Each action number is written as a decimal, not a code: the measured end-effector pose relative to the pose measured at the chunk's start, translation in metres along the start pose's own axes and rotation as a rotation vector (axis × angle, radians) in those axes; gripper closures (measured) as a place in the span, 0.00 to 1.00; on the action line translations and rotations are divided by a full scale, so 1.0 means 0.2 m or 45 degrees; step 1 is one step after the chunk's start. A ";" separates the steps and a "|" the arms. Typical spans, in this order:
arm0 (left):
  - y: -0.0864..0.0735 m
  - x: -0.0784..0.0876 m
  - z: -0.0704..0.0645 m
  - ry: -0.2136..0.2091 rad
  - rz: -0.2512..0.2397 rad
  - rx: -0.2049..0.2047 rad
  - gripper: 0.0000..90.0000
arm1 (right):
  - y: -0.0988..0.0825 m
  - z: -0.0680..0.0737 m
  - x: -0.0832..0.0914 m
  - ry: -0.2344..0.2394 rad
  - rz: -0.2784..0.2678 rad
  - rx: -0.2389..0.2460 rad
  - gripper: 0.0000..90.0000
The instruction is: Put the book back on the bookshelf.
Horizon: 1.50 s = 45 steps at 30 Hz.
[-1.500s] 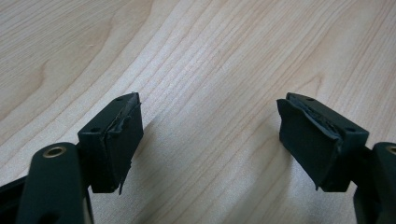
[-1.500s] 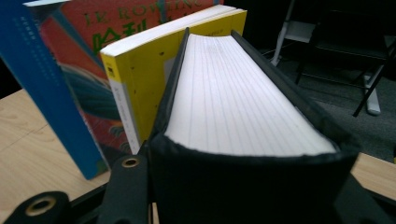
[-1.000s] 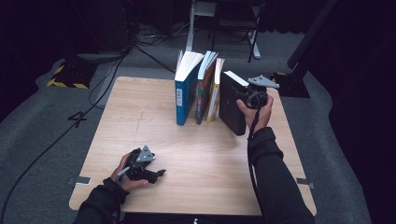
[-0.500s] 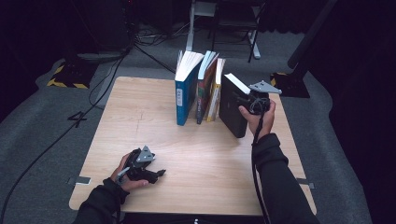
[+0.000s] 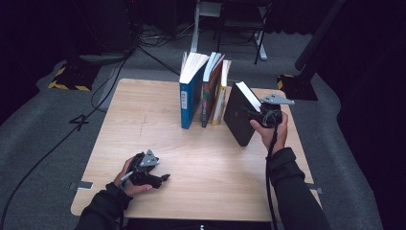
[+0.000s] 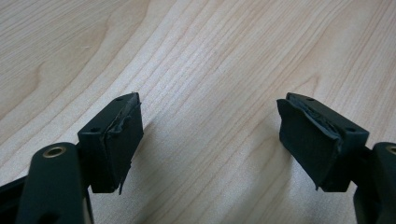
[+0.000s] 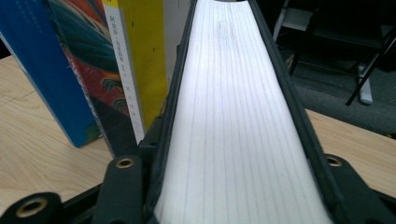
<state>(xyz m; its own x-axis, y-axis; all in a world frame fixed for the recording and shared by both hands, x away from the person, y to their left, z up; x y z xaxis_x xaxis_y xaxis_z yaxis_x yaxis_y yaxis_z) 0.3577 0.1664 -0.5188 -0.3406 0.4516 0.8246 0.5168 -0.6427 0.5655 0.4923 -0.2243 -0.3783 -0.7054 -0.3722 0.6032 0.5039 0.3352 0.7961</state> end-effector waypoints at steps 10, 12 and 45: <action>0.00 0.00 0.00 -0.001 0.000 0.000 0.24 | 0.03 -0.02 0.00 0.057 0.091 -0.004 0.52; 0.00 0.00 0.00 -0.001 0.000 -0.001 0.24 | 0.04 -0.02 0.00 0.062 0.118 -0.003 0.52; 0.00 0.00 0.00 -0.009 -0.002 -0.007 0.24 | 0.36 -0.06 -0.12 -0.043 0.021 -0.054 0.59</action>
<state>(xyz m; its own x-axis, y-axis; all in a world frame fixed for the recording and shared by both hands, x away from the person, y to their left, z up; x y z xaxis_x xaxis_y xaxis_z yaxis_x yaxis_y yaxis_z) 0.3569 0.1661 -0.5188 -0.3360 0.4570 0.8236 0.5117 -0.6456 0.5669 0.5512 -0.2007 -0.3358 -0.7130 -0.3372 0.6148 0.5357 0.3038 0.7879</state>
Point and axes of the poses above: each handheld gripper's, and its own axes: x roughly backward along the jaws, y roughly out of its top, z roughly to its left, the point moved 2 cm from there along -x, roughly forward along the jaws, and after that the axes turned 10 degrees about z, right-handed, at the moved point
